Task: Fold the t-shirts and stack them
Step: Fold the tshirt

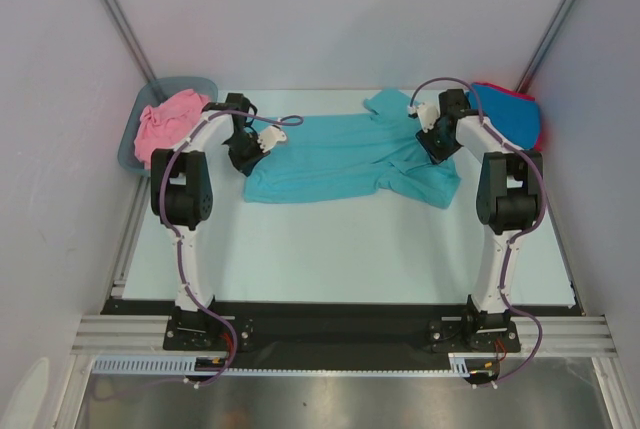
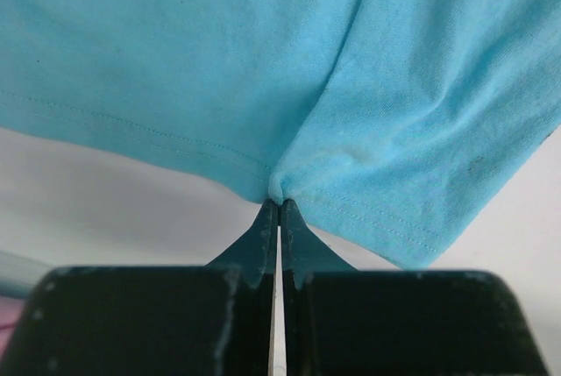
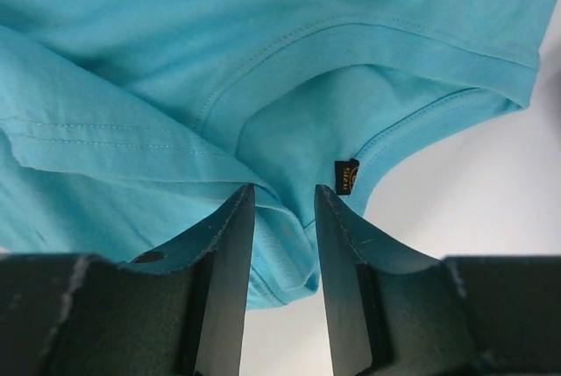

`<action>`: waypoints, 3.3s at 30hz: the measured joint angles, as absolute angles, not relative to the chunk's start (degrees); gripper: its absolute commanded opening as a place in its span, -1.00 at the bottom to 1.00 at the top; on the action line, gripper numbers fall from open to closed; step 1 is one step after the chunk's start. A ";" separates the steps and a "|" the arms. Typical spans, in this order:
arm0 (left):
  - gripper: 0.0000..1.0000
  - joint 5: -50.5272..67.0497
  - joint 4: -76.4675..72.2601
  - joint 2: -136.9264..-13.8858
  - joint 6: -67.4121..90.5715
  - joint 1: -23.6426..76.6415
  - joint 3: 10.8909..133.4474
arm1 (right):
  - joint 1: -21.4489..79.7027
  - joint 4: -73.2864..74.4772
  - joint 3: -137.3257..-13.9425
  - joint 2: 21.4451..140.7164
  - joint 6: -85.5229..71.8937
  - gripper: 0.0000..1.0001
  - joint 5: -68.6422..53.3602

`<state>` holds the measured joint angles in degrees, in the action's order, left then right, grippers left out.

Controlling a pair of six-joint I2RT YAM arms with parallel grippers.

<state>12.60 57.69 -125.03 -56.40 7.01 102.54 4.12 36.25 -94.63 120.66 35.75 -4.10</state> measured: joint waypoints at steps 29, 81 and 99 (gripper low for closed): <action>-0.99 12.60 57.49 -125.03 -56.40 7.88 103.15 | 5.72 38.72 -93.54 119.57 35.77 0.02 -7.44; -0.99 11.46 57.45 -125.21 -56.55 8.51 105.21 | 16.36 49.87 -76.93 107.26 38.65 -0.85 -14.37; -0.99 10.70 57.47 -125.21 -56.55 8.51 105.23 | 12.36 54.08 -84.05 106.26 36.27 -0.52 -20.69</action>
<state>10.70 57.47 -125.21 -56.55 8.51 105.23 12.36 54.08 -84.05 106.26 36.27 -20.69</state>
